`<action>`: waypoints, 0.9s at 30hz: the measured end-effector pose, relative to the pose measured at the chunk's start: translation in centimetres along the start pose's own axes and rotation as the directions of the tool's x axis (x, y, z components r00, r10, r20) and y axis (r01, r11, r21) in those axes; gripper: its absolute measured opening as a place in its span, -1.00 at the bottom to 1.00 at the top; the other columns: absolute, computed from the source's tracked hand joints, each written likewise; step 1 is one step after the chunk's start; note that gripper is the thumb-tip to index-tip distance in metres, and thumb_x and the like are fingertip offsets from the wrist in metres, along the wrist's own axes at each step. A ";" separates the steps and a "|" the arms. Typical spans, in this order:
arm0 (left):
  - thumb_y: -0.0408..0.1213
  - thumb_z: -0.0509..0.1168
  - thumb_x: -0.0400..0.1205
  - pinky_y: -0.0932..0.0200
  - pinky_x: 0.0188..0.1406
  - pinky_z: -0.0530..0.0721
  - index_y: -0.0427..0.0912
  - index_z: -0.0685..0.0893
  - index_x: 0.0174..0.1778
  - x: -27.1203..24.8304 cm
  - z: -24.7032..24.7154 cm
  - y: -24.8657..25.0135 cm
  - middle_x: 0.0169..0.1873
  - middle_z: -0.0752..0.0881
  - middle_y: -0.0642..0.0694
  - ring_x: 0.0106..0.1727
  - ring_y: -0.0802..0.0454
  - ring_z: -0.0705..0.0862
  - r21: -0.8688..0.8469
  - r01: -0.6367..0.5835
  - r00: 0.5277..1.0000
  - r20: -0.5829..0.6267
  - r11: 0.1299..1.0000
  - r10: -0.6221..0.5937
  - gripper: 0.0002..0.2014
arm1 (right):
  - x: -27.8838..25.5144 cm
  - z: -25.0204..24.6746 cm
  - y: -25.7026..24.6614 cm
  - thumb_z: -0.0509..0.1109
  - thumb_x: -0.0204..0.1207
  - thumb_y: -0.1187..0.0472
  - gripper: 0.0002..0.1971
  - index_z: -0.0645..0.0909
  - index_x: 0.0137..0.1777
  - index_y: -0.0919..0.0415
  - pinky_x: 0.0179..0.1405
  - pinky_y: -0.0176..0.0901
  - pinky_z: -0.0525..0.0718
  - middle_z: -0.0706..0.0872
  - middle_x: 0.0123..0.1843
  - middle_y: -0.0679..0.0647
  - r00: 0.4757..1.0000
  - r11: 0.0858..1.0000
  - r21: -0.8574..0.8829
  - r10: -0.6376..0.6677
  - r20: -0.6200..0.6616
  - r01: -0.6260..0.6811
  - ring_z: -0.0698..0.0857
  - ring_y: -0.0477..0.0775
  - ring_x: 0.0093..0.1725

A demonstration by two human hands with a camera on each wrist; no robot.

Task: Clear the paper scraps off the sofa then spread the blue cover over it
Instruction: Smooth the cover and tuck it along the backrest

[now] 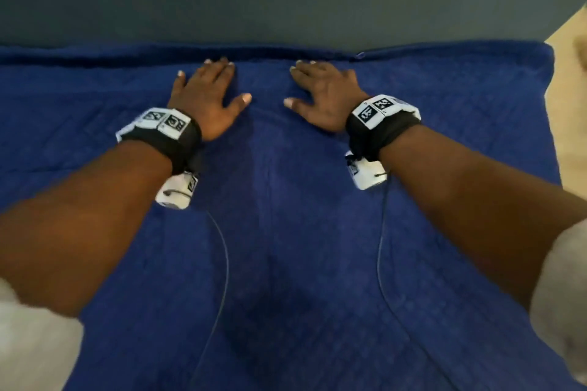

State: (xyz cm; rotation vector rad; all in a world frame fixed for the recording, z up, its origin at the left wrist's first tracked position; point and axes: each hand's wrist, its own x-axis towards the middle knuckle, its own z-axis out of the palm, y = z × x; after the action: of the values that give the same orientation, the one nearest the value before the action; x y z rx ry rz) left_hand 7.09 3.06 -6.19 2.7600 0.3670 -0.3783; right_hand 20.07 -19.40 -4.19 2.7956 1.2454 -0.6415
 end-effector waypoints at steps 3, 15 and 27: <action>0.35 -0.03 0.70 -0.41 0.72 0.07 -0.08 0.14 0.78 1.0 0.5 -0.8 0.79 0.17 -0.08 0.79 -0.14 0.13 0.039 -0.018 1.000 -0.013 0.999 0.018 -0.19 | 2.0 0.7 -1.2 -0.03 0.69 -0.47 -0.19 0.15 0.83 -0.06 0.71 0.40 0.04 0.18 0.85 -0.13 0.984 0.972 0.153 0.179 0.023 -0.181 0.11 0.00 0.83; 0.29 -0.10 0.73 -0.55 0.54 0.21 -0.08 0.50 0.59 5.6 -1.7 3.3 0.64 0.41 -0.19 0.65 -0.32 0.29 0.171 0.220 0.965 0.108 0.960 -0.240 -0.32 | 3.8 -2.7 1.1 -0.01 0.71 -0.44 -0.34 0.72 0.40 -0.06 0.62 0.32 0.36 0.72 0.49 0.07 0.977 0.949 0.236 0.213 0.012 -0.210 0.59 0.25 0.56; 0.18 -0.04 0.72 -0.26 0.48 0.47 -0.24 0.50 0.59 5.3 1.5 12.7 0.57 0.54 -0.21 0.58 -0.28 0.47 0.056 -0.226 0.973 -0.040 0.973 0.228 -0.31 | -5.3 0.8 17.8 -0.06 0.73 -0.35 -0.35 0.28 0.77 -0.18 0.65 0.66 0.00 0.32 0.78 -0.24 0.918 0.920 0.037 0.391 -0.067 -0.389 0.22 0.07 0.79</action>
State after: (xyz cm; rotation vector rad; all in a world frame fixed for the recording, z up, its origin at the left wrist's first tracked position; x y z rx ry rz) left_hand 15.46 -7.90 -5.51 2.8248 0.0504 -0.2698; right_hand 29.31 -35.47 -5.59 2.9795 0.6501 -0.5301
